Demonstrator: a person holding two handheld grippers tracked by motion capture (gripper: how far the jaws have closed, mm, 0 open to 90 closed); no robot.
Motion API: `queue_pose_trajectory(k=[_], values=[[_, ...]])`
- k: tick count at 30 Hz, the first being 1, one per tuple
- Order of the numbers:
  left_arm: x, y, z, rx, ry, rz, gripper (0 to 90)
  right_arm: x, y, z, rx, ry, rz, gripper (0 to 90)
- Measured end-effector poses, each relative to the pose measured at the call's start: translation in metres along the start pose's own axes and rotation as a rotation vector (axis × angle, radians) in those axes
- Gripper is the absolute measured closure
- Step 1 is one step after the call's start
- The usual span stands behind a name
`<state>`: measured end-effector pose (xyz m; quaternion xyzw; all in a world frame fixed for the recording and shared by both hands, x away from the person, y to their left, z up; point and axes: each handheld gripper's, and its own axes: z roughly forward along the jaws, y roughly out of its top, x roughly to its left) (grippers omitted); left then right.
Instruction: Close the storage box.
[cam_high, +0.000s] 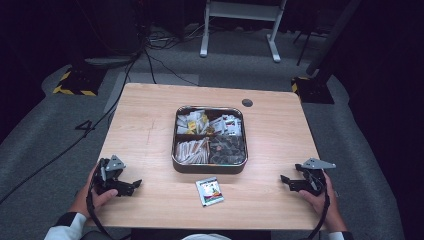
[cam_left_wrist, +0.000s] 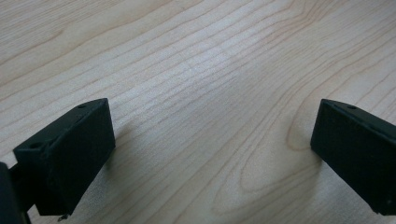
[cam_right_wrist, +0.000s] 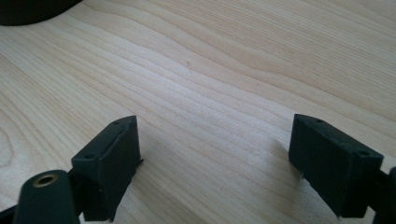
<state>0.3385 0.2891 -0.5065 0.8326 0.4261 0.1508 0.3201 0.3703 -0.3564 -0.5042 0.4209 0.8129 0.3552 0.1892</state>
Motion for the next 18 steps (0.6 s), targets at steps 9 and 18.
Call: queue_pose_trajectory(k=[9,18], values=[[0.0000,0.0001,0.0005,-0.004,0.001,-0.001,0.0,-0.0003,0.0002,0.0003,0.001,0.000,-0.001,16.5],[0.0001,0.0003,0.0006,-0.004,0.001,-0.001,0.0,-0.0003,0.0002,0.0004,0.001,0.000,-0.001,16.5]])
